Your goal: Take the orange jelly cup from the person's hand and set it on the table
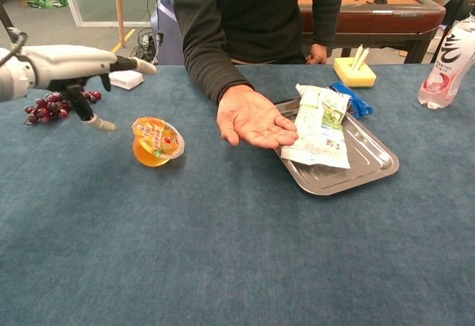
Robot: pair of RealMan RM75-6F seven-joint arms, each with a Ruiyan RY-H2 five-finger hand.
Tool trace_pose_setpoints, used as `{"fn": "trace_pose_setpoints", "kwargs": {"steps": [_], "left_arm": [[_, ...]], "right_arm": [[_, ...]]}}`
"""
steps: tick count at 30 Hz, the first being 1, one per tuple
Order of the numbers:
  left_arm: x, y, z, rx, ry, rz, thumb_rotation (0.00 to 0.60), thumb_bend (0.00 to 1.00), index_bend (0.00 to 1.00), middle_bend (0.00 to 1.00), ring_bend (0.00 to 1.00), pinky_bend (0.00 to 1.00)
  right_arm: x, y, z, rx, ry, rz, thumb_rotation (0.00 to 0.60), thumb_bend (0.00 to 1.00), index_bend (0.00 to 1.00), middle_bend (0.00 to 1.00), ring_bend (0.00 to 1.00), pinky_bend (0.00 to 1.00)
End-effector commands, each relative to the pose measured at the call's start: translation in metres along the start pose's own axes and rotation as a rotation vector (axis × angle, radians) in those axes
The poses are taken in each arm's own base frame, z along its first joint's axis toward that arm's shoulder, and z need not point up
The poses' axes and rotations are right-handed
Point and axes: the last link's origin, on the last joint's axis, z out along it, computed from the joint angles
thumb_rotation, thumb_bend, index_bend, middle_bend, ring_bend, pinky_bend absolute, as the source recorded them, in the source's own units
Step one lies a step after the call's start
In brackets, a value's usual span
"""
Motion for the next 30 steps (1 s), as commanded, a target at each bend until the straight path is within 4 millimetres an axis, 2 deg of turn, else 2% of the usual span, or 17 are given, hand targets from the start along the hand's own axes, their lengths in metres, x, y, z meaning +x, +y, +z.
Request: {"fn": "trace_pose_setpoints", "kwargs": {"steps": [1, 6, 10, 16, 19, 25, 30], "left_arm": [[0.008, -0.033, -0.024, 0.113, 0.072, -0.051, 0.600, 0.20, 0.00, 0.00, 0.00, 0.25], [0.005, -0.065, -0.066, 0.240, 0.134, -0.111, 0.600, 0.20, 0.00, 0.00, 0.00, 0.25], [-0.001, -0.078, -0.107, 0.316, 0.205, -0.068, 0.600, 0.20, 0.00, 0.00, 0.00, 0.25], [-0.016, -0.078, -0.165, 0.390, 0.252, -0.088, 0.600, 0.20, 0.00, 0.00, 0.00, 0.25], [-0.025, -0.074, -0.185, 0.407, 0.256, -0.071, 0.600, 0.20, 0.00, 0.00, 0.00, 0.25], [-0.038, -0.065, -0.208, 0.429, 0.237, -0.080, 0.600, 0.20, 0.00, 0.00, 0.00, 0.25], [-0.037, -0.058, -0.217, 0.423, 0.254, -0.060, 0.600, 0.20, 0.00, 0.00, 0.00, 0.24]], "right_arm": [[0.001, 0.001, 0.001, -0.002, -0.010, -0.004, 0.600, 0.19, 0.08, 0.01, 0.01, 0.09], [0.001, 0.001, 0.003, -0.002, -0.018, 0.000, 0.600, 0.19, 0.08, 0.03, 0.01, 0.09], [0.002, -0.003, 0.008, 0.029, -0.031, 0.031, 0.600, 0.19, 0.08, 0.04, 0.01, 0.09], [0.001, -0.011, 0.015, 0.064, -0.031, 0.019, 0.600, 0.19, 0.08, 0.06, 0.01, 0.09], [0.000, -0.014, 0.013, 0.070, -0.040, 0.022, 0.600, 0.19, 0.08, 0.07, 0.01, 0.09], [0.000, -0.015, 0.005, 0.065, -0.040, 0.029, 0.600, 0.19, 0.08, 0.07, 0.01, 0.09], [0.000, -0.015, 0.000, 0.069, -0.032, 0.021, 0.600, 0.19, 0.08, 0.07, 0.01, 0.09]]}}
